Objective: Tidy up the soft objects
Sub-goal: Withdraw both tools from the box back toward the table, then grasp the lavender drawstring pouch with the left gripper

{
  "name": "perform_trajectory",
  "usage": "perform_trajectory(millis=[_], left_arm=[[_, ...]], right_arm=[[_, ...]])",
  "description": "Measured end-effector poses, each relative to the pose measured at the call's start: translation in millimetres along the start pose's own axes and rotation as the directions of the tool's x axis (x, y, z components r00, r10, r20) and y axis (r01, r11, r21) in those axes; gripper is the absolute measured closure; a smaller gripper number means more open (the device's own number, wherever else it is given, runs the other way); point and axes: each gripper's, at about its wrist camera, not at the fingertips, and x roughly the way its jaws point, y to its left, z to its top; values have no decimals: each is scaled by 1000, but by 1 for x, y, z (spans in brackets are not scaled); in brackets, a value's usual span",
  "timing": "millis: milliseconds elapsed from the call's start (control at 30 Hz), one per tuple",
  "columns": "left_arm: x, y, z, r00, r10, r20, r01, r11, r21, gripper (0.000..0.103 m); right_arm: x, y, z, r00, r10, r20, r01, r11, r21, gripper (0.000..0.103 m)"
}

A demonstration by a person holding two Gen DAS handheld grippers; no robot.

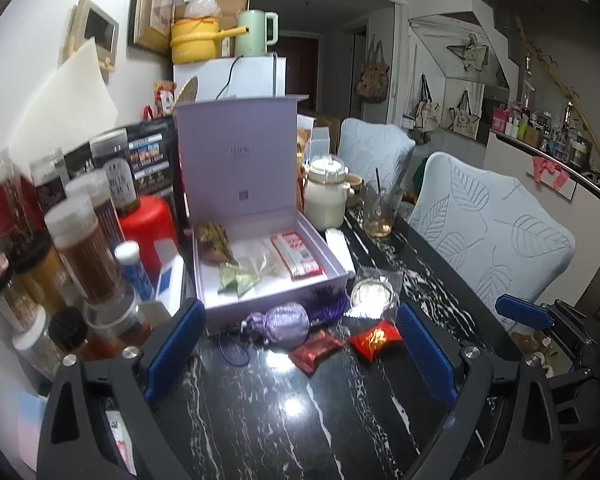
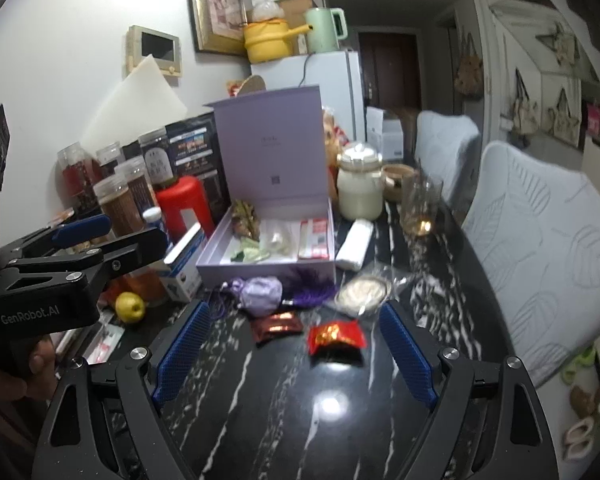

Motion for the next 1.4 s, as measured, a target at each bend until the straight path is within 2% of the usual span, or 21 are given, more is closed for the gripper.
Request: perform_trajectory(millis=[500, 667, 933, 1233, 1400], left_arm=[[59, 18, -29, 993, -65, -98, 56, 994, -94, 5], [85, 22, -36, 987, -77, -140, 62, 992, -109, 5], [120, 29, -32, 984, -79, -162, 59, 990, -125, 5], [169, 33, -33, 969, -73, -238, 41, 990, -137, 5], [199, 33, -37, 954, -71, -290, 36, 992, -123, 5]], right_arm=[[50, -27, -32, 995, 13, -96, -5, 996, 87, 15], [69, -32, -38, 992, 10, -129, 1, 996, 84, 15], [98, -40, -38, 986, 37, -164, -26, 997, 69, 15], [125, -55, -35, 978, 27, -207, -10, 996, 84, 15], [143, -62, -36, 969, 27, -247, -5, 996, 89, 15]])
